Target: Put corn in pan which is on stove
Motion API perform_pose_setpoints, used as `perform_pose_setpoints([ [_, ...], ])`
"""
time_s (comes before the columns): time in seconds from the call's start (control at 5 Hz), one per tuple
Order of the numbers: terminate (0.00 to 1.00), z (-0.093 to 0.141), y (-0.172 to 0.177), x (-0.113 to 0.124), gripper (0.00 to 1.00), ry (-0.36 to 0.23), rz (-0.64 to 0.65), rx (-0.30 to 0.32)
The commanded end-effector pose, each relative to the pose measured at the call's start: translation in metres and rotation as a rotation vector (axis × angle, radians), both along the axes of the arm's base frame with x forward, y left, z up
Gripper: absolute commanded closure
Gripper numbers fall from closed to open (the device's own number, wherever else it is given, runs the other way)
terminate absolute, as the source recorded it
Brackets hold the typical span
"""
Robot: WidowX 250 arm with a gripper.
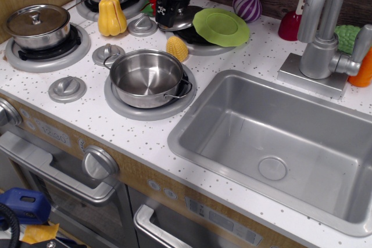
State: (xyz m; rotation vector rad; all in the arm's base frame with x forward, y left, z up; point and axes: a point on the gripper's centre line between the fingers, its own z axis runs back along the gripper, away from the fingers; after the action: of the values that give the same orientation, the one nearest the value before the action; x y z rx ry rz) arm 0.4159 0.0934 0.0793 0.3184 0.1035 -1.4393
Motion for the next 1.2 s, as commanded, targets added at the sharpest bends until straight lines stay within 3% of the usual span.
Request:
perform_pose_setpoints([
  [0.0,0.0,0.0,0.0,0.0,0.0,0.0,0.0,0.0],
  [1.0,0.0,-0.035,0.013,0.007,0.0,-0.034,-0.021,-0.119],
])
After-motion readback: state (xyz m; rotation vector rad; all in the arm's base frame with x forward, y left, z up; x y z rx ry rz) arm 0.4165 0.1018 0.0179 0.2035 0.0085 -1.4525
